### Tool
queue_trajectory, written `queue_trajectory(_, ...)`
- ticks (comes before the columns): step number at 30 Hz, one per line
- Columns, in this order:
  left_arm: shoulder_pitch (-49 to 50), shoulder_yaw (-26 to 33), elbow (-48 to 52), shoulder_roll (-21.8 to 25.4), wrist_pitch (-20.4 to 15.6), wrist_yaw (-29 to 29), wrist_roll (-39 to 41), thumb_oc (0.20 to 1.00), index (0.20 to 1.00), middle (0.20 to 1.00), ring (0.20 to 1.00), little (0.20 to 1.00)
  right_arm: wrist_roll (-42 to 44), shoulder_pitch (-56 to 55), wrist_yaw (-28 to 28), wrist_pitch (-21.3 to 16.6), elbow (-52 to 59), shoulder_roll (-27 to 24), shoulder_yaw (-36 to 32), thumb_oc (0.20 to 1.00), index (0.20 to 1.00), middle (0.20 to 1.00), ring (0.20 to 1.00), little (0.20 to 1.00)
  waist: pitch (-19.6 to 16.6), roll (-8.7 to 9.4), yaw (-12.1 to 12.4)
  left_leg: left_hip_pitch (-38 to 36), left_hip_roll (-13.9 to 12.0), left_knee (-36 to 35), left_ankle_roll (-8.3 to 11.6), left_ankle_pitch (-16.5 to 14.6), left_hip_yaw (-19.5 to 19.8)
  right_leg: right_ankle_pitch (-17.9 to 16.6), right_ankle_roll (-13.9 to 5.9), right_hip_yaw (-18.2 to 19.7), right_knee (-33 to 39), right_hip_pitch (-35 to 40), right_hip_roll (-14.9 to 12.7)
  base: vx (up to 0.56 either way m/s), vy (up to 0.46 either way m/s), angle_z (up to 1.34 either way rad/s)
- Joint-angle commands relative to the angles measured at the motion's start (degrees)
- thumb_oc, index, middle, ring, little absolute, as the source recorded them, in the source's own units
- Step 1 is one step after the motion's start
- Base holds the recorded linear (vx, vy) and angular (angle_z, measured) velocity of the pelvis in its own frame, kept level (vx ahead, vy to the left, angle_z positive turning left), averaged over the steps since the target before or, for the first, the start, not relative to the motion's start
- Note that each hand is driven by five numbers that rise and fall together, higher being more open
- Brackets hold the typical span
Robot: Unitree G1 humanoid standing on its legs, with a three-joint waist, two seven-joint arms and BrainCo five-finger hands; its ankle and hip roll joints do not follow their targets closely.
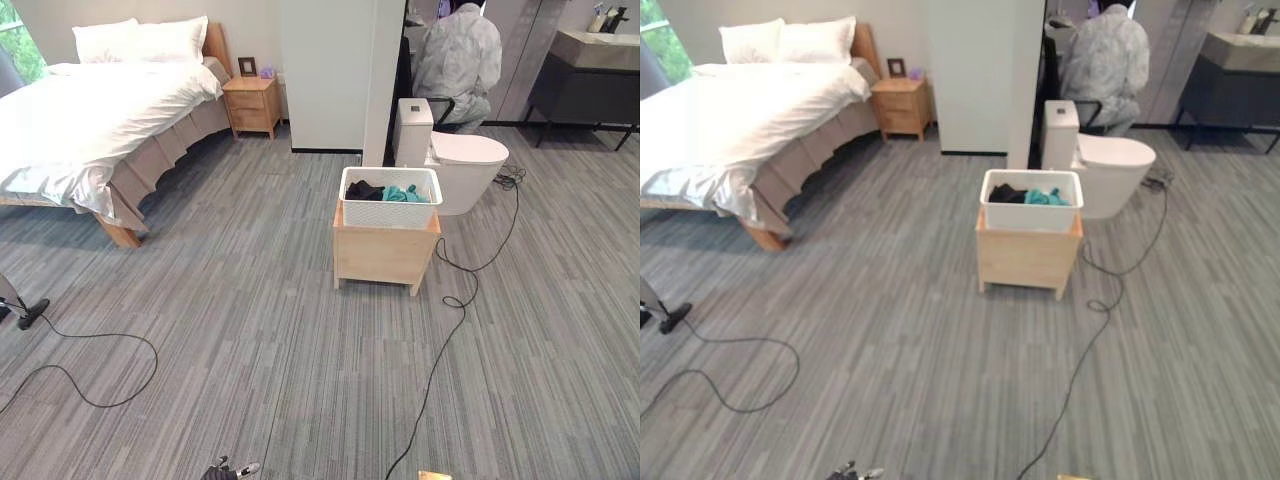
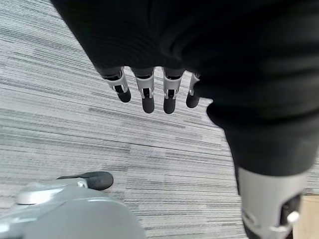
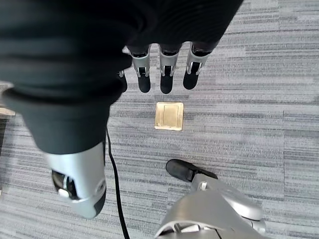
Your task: Grab the laundry basket,head to the washer,open it,put in the laundry and shut it.
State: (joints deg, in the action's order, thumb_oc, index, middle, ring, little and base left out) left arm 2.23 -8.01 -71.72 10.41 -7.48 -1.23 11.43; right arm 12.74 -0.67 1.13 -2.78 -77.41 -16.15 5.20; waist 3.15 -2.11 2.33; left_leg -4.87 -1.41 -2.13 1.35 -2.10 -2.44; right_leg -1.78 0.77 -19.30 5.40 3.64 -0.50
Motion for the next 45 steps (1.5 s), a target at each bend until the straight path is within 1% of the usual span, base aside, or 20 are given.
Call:
queue_trajectory(1, -2.65, 0.18, -1.63, 0.92, -1.98, -1.02, 3.24, 1.000, 1.000, 1.000, 1.000, 1.000, 2.32, 2.59, 0.71, -1.99, -0.76, 0.76, 1.82, 1.000, 1.000, 1.000, 1.000, 1.000, 0.53, 2.63, 0.11, 1.69, -5.31, -2.87, 4.15, 1.75, 0.30, 6.88, -5.96, 1.93, -0.40, 3.46, -5.27, 0.02, -0.142, -0.01)
queue_trajectory(7, -2.77, -0.12, -0.96, 1.42, -2.13, -1.42, 3.99, 1.000, 1.000, 1.000, 1.000, 1.000, 2.99, 1.93, 0.95, -2.69, 1.32, 1.59, 3.11, 1.000, 1.000, 1.000, 1.000, 1.000, 0.95, 2.79, -0.81, 0.90, -7.43, -2.58, 5.45, 2.70, -0.03, 8.39, -4.14, 3.14, -0.40, 3.87, -2.79, 0.03, -0.137, 0.00)
queue_trajectory(10, -3.15, 0.48, -0.53, 1.30, -2.10, -1.59, 5.86, 1.000, 1.000, 1.000, 1.000, 1.000, 5.10, 2.73, 1.39, -3.49, 4.11, 1.49, 3.00, 1.000, 1.000, 1.000, 1.000, 1.000, 4.13, 4.25, -0.52, 9.69, -6.71, 15.63, 5.63, 2.11, 1.40, 8.88, -2.46, 3.45, -0.40, 4.73, -2.65, -0.04, -0.181, -0.11)
queue_trajectory(11, -3.13, 0.51, -0.70, 1.18, -2.16, -1.65, 5.99, 1.000, 1.000, 1.000, 1.000, 1.000, 5.78, 2.88, 1.52, -3.65, 4.92, 1.34, 2.77, 1.000, 1.000, 1.000, 1.000, 1.000, 4.54, 4.33, -0.60, 11.17, -6.64, 17.20, 5.37, 2.95, 1.35, 9.09, -2.33, 3.30, -0.40, 5.01, -2.76, 0.03, -0.030, -0.19)
queue_trajectory(13, -2.58, 0.58, -0.93, 1.05, -2.23, -1.83, 6.47, 1.000, 1.000, 1.000, 1.000, 1.000, 8.15, 2.82, 1.96, -4.36, 8.51, 0.83, 1.91, 1.000, 1.000, 1.000, 1.000, 1.000, 4.71, 4.58, -0.76, 14.45, -6.84, 12.46, 4.81, 2.15, -1.13, 10.54, -3.01, 3.01, -0.40, 6.08, -3.19, 0.21, 0.070, -0.02)
queue_trajectory(15, -2.17, 0.78, -0.62, 0.92, -2.27, -2.01, 7.19, 1.000, 1.000, 1.000, 1.000, 1.000, 9.03, 2.92, 2.34, -4.91, 11.12, 0.64, 1.77, 1.000, 1.000, 1.000, 1.000, 1.000, 4.65, 4.22, -0.08, 16.31, -6.16, 5.88, 4.50, 5.90, -0.79, 11.03, -3.37, 2.93, -0.40, 6.12, -3.00, 0.21, 0.131, 0.17)
queue_trajectory(18, -1.83, 0.86, -0.59, 0.65, -2.58, -2.63, 8.38, 1.000, 1.000, 1.000, 1.000, 1.000, 9.31, 3.22, 3.23, -5.53, 13.67, 0.66, 2.45, 1.000, 1.000, 1.000, 1.000, 1.000, 4.66, 4.14, 0.46, 20.38, -6.41, -0.36, 5.05, 7.73, 0.60, 12.98, -4.06, 3.45, -0.40, 7.34, -2.89, 0.28, 0.136, 0.05)
queue_trajectory(22, -0.11, 2.65, -0.64, 0.70, -2.70, -2.96, 9.29, 1.000, 1.000, 1.000, 1.000, 1.000, 7.33, 3.28, 3.53, -4.96, 13.55, 0.89, 3.32, 1.000, 1.000, 1.000, 1.000, 1.000, 4.66, 4.31, 2.91, 22.93, -7.77, 2.64, 5.10, 9.80, -1.01, 15.76, -5.81, 5.33, -3.37, 11.68, -4.92, 0.46, 0.234, -0.18)
queue_trajectory(25, 0.31, 3.48, -0.59, 1.11, -2.49, -2.96, 9.17, 1.000, 1.000, 1.000, 1.000, 1.000, 5.18, 3.37, 3.18, -4.18, 11.66, 1.33, 3.66, 1.000, 1.000, 1.000, 1.000, 1.000, 4.30, 4.64, 4.85, 25.75, -6.75, 9.36, 3.90, 9.46, 0.33, 15.78, -6.71, 5.07, -7.06, 12.02, -7.52, 0.37, 0.232, -0.60)
queue_trajectory(27, 0.13, 4.39, -1.01, 2.11, -2.38, -2.97, 8.87, 1.000, 1.000, 1.000, 1.000, 1.000, 4.46, 3.68, 2.92, -3.68, 9.55, 1.58, 3.41, 1.000, 1.000, 1.000, 1.000, 1.000, 4.02, 5.71, 6.28, 25.36, -4.28, 13.28, 1.53, 6.15, -0.12, 11.65, -8.06, 5.26, -13.99, 9.92, -11.07, 0.38, 0.257, -0.23)
queue_trajectory(28, -0.04, 4.46, -1.26, 2.49, -2.27, -3.03, 8.46, 1.000, 1.000, 1.000, 1.000, 1.000, 4.21, 4.01, 3.05, -3.48, 8.02, 1.43, 2.88, 1.000, 1.000, 1.000, 1.000, 1.000, 4.16, 6.22, 6.45, 24.65, -2.65, 13.67, 0.00, 4.52, -0.62, 6.37, -8.35, 6.34, -20.48, 7.23, -12.70, 0.56, 0.425, -0.33)
queue_trajectory(29, -0.36, 3.73, 0.16, 3.59, -1.85, -2.42, 7.11, 1.000, 1.000, 1.000, 1.000, 1.000, 3.78, 4.26, 3.39, -2.75, 5.66, 0.91, 1.92, 1.000, 1.000, 1.000, 1.000, 1.000, 4.67, 5.79, 5.62, 21.82, 0.39, 12.93, -3.06, 2.00, -0.84, -1.68, -8.29, 8.62, -34.24, 2.13, -13.60, 0.45, 0.344, -0.56)
queue_trajectory(32, -0.55, 3.08, 1.03, 4.22, -1.89, -2.10, 6.54, 1.000, 1.000, 1.000, 1.000, 1.000, 3.49, 4.77, 3.96, -2.73, 4.07, 0.43, 1.06, 1.000, 1.000, 1.000, 1.000, 1.000, 5.13, 4.47, 4.97, 17.55, 2.02, 10.81, -5.08, 0.37, -0.95, -4.53, -8.43, 7.01, -42.10, -2.84, -15.29, 0.45, 0.290, -0.13)
queue_trajectory(35, -1.00, 3.79, 3.04, 5.62, -1.86, -2.16, 8.45, 1.000, 1.000, 1.000, 1.000, 1.000, 2.37, 6.34, 5.21, -2.15, 3.03, -0.28, 0.35, 1.000, 1.000, 1.000, 1.000, 1.000, 6.74, 2.21, 4.43, 7.76, 0.84, 6.24, -4.29, -2.87, -2.08, 3.68, -7.76, -7.64, -34.87, -7.60, -19.16, 0.51, 0.123, 0.29)
queue_trajectory(36, -1.00, 3.79, 3.04, 5.62, -1.85, -2.16, 8.45, 1.000, 1.000, 1.000, 1.000, 1.000, 2.37, 6.35, 5.21, -2.15, 3.03, -0.28, 0.35, 1.000, 1.000, 1.000, 1.000, 1.000, 6.81, 2.17, 4.40, 7.68, 0.81, 6.22, -4.28, -2.87, -2.04, 3.67, -7.75, -7.70, -34.80, -7.48, -19.11, 0.33, -0.080, -0.05)
queue_trajectory(37, -0.88, 3.82, 4.45, 5.62, -2.15, -2.14, 8.86, 1.000, 1.000, 1.000, 1.000, 1.000, 2.72, 7.59, 5.95, -2.16, 3.87, -0.71, 0.22, 1.000, 1.000, 1.000, 1.000, 1.000, 6.99, 1.66, 4.20, 5.17, -0.26, 4.88, -3.13, -3.76, -3.16, 4.53, -8.03, -10.89, -25.45, -8.08, -17.73, 0.30, -0.110, -0.10)
queue_trajectory(38, -1.00, 3.67, 4.78, 5.60, -2.17, -2.19, 8.97, 1.000, 1.000, 1.000, 1.000, 1.000, 2.88, 7.90, 6.21, -2.09, 4.38, -0.81, 0.05, 1.000, 1.000, 1.000, 1.000, 1.000, 7.09, 1.76, 3.61, 4.00, -0.10, 4.48, -2.75, -4.29, -2.83, 3.76, -8.64, -10.02, -21.07, -9.28, -16.68, 0.46, -0.182, 0.06)
queue_trajectory(41, -2.00, 3.13, 4.80, 4.92, -3.09, -2.71, 8.19, 1.000, 1.000, 1.000, 1.000, 1.000, 3.37, 8.07, 6.85, -2.11, 6.11, -1.08, -0.61, 1.000, 1.000, 1.000, 1.000, 1.000, 7.36, 2.63, 1.33, 1.27, 0.76, 4.82, -1.95, -6.51, -1.08, -2.30, -10.80, -0.55, -5.93, -11.59, -14.20, 0.37, -0.169, 0.19)
queue_trajectory(42, -2.53, 2.90, 4.36, 4.69, -3.27, -2.71, 7.60, 1.000, 1.000, 1.000, 1.000, 1.000, 3.44, 7.81, 6.89, -2.17, 6.54, -1.00, -0.95, 1.000, 1.000, 1.000, 1.000, 1.000, 7.14, 2.95, 0.81, 0.42, 0.94, 5.24, -1.65, -7.44, -0.38, -4.17, -11.72, 3.03, -3.17, -12.58, -14.18, 0.24, -0.116, 0.60)
queue_trajectory(45, -2.80, 2.74, 3.97, 4.48, -3.46, -2.60, 6.91, 1.000, 1.000, 1.000, 1.000, 1.000, 3.82, 7.02, 6.72, -2.26, 7.24, -1.03, -1.69, 1.000, 1.000, 1.000, 1.000, 1.000, 6.68, 3.12, 0.07, -1.39, 0.64, 5.80, -1.18, -8.81, 0.89, -5.62, -12.39, 5.73, -1.19, -13.57, -14.43, 0.33, -0.173, 0.59)
